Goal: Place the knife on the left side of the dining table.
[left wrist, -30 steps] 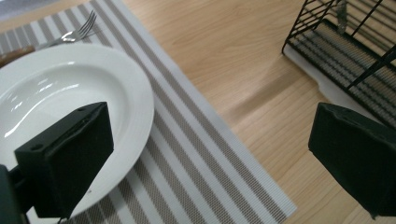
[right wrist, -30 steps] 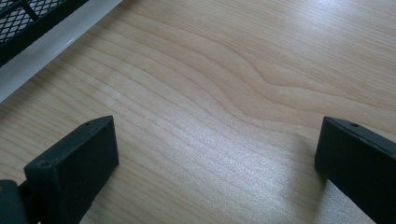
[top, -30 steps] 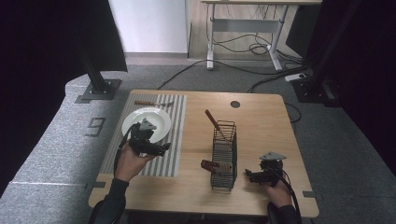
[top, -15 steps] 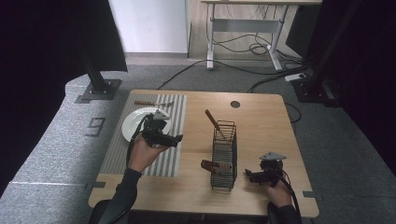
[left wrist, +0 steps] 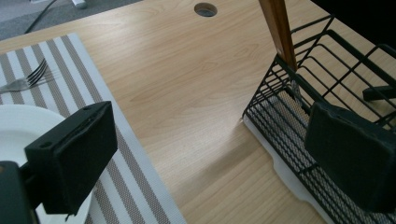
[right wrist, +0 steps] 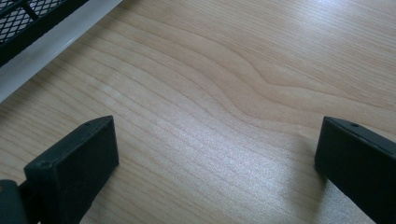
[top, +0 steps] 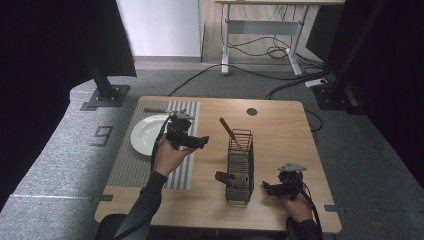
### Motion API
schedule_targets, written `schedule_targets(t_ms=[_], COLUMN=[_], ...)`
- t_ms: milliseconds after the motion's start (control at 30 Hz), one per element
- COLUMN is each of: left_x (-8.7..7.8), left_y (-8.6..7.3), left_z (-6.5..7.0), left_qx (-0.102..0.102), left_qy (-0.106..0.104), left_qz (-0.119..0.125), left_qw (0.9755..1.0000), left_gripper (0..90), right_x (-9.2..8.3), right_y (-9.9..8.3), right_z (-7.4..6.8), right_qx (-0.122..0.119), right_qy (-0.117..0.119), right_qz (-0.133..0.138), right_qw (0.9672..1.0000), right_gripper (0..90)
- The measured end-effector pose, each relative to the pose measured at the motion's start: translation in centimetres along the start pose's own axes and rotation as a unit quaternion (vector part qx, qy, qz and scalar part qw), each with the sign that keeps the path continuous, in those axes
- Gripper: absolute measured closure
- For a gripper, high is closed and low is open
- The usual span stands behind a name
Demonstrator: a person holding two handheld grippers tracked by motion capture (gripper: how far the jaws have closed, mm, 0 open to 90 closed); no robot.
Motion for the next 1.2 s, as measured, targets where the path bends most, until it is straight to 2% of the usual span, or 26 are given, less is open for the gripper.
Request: schedule_targets(t_ms=[367,567,600,700,800,900,933,1200], left_x=[1.4,2.2,2.5,2.8,3.6,4.0,4.4,5.6], left_y=[2.4,3.4,3.8,4.1,4.6,4.8,4.9,5.2], left_z=[1.5,2.1,2.4,2.6,2.9,3.0,3.0,3.2], left_qx=[-0.030,-0.039,-0.050,-0.057,-0.076,-0.080,-0.089,-0.106], left_qy=[-0.022,-0.025,-0.035,-0.037,-0.049,-0.051,-0.056,-0.075], left_qz=[0.022,0.026,0.029,0.028,0.025,0.023,0.022,0.016], left_qw=[0.9991,0.9986,0.9977,0.9973,0.9956,0.9952,0.9942,0.9914], left_gripper=[10.2,14.6,15.2,16.5,21.5,25.6,26.9,39.1], right_x=[0.0,0.0,0.0,0.0,0.0,0.0,0.0,0.0], right_y=[0.0,0.0,0.0,0.0,0.0,0.0,0.0,0.0], right_z=[0.0,0.0,0.0,0.0,0.0,0.0,0.0,0.0], right_qx=[0.000,0.000,0.000,0.000,0.000,0.000,0.000,0.000], right_qy=[0.000,0.000,0.000,0.000,0.000,0.000,0.000,0.000], right_qz=[0.000,0.000,0.000,0.000,0.000,0.000,0.000,0.000], right_qw=[1.0000,1.0000,1.0000,1.0000,1.0000,1.0000,1.0000,1.0000], right_gripper=[0.0,0.0,0.0,0.0,0.0,0.0,0.0,0.0])
Point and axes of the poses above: each handheld gripper's, and its own axes: x roughly forward along the jaws, y roughly out of its top, z roughly to its right, the point moved 9 cm from there along x, roughly forward along the jaws, and after that the axes turned 3 degrees about -z, right-handed, at the moved point
